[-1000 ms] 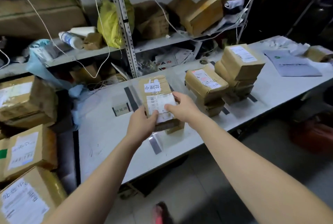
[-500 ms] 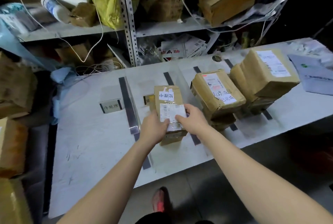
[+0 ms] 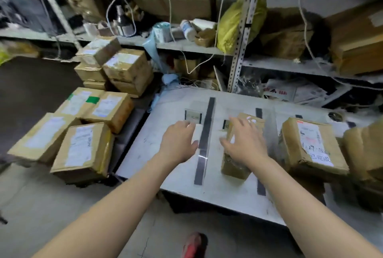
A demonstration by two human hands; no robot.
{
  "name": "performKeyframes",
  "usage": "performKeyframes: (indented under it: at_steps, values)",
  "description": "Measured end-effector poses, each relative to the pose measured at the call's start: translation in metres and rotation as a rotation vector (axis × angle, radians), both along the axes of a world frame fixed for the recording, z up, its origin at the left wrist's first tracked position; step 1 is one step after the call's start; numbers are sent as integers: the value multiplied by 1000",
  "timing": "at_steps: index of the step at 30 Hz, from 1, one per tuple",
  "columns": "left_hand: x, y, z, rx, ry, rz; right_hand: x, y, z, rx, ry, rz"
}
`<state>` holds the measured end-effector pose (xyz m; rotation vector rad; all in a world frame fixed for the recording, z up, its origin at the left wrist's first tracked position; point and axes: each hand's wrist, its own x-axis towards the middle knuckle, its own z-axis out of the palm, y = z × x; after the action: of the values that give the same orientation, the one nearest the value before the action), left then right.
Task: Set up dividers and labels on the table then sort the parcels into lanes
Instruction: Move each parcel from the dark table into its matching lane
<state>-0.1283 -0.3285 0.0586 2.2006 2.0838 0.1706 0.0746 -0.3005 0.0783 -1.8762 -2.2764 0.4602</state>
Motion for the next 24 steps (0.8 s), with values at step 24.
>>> performKeyframes:
  at_steps: [24]
  values:
    - [-351,-140,-10,-100,-8,462,-331,-61,-6,-32,-51,412]
